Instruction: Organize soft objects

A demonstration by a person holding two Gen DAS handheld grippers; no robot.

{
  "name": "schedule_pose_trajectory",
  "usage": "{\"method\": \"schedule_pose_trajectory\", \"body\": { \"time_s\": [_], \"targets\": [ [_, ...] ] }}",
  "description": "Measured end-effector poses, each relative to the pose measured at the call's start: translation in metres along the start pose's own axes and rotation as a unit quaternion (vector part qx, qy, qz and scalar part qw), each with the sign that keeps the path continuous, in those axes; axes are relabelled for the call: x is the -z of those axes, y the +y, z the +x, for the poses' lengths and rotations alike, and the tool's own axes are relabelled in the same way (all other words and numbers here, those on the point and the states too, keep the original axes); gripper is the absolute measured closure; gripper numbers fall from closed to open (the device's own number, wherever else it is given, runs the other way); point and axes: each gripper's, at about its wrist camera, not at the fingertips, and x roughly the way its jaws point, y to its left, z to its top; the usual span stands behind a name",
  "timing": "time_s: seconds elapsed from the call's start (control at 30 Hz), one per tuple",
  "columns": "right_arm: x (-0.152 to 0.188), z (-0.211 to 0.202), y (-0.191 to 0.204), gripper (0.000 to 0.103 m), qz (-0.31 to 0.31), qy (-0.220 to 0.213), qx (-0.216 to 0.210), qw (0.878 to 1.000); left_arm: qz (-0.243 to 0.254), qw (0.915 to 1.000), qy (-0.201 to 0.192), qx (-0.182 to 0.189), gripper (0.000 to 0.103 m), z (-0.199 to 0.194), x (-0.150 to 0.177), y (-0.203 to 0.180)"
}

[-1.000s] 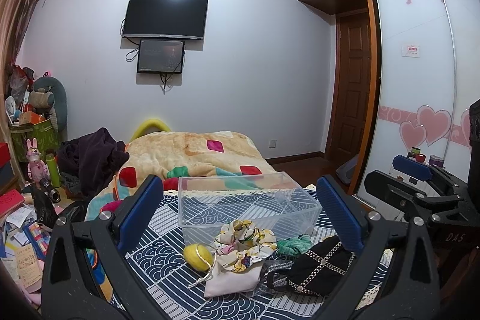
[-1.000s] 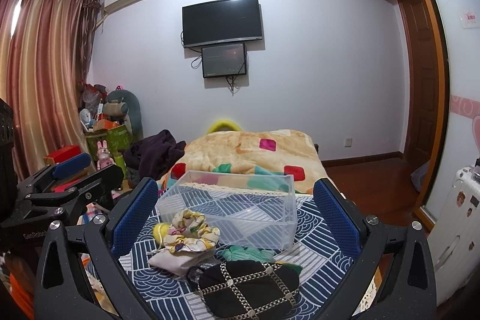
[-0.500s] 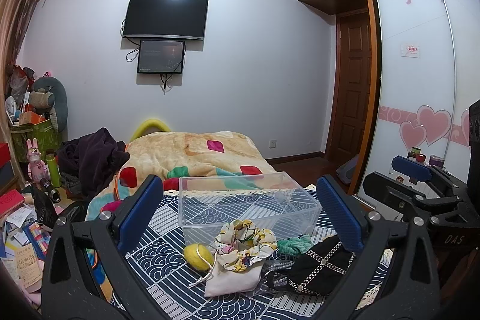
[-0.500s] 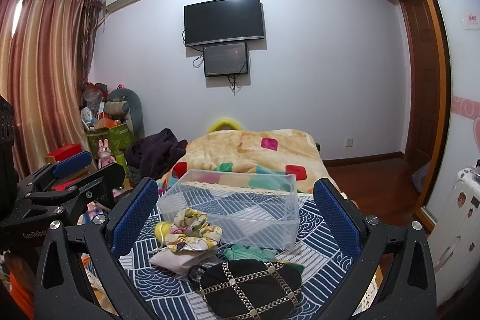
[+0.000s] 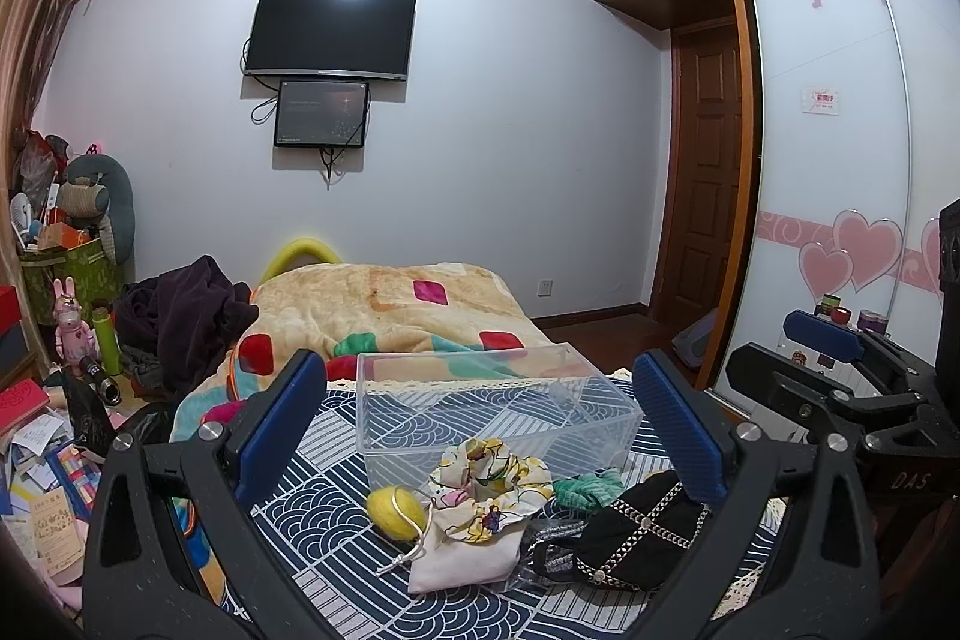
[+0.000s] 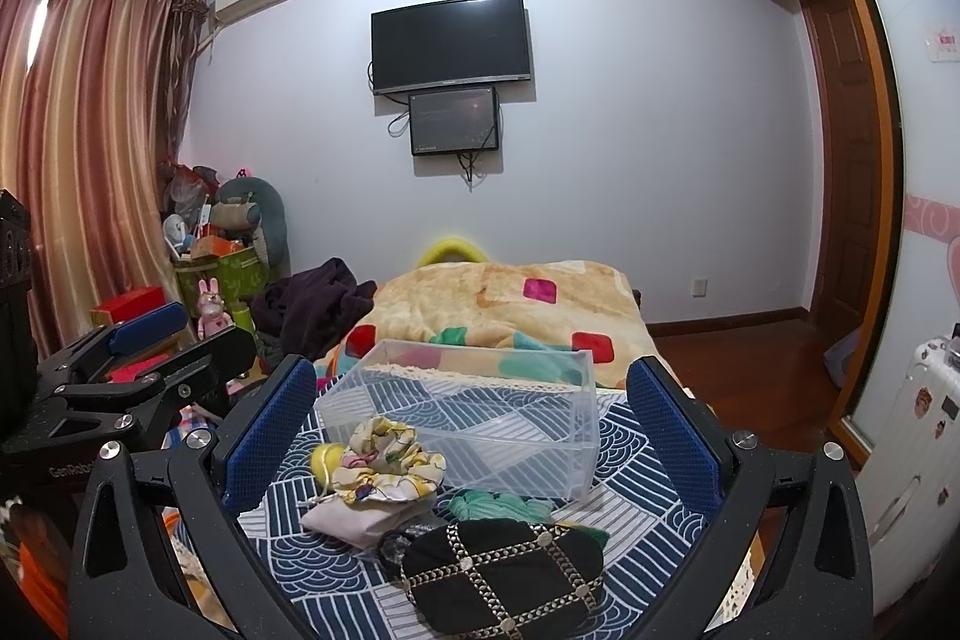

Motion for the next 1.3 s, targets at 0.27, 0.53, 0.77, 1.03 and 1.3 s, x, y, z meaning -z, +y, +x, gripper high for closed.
{"method": "schedule_pose_trajectory", "body": {
  "time_s": [0.27,0.53,0.77,1.03,1.3],
  "targets": [
    [0.0,0.0,-0.001,0.0,0.002,0.001,-0.001,1.0,-0.001,1.0,0.0,0.0,0.0,-0.001,0.0,0.0],
    [0.006,0.007,-0.004,0.0,0.008,0.018,-0.009,1.0,-0.004,0.9995,0.029,0.014,0.0,0.009,0.015,0.004],
    [0.04,0.031,-0.011,0.0,0.009,0.093,-0.006,0.996,-0.011,0.9945,0.104,0.012,0.016,0.037,0.05,0.016],
    [0.072,0.051,-0.029,0.0,0.022,0.177,0.006,0.984,-0.041,0.9857,0.162,0.018,0.034,0.069,0.075,0.03],
    [0.087,0.06,-0.053,0.02,0.074,0.211,0.007,0.975,-0.044,0.9799,0.19,0.042,0.058,0.102,0.079,0.026]
  ]
}}
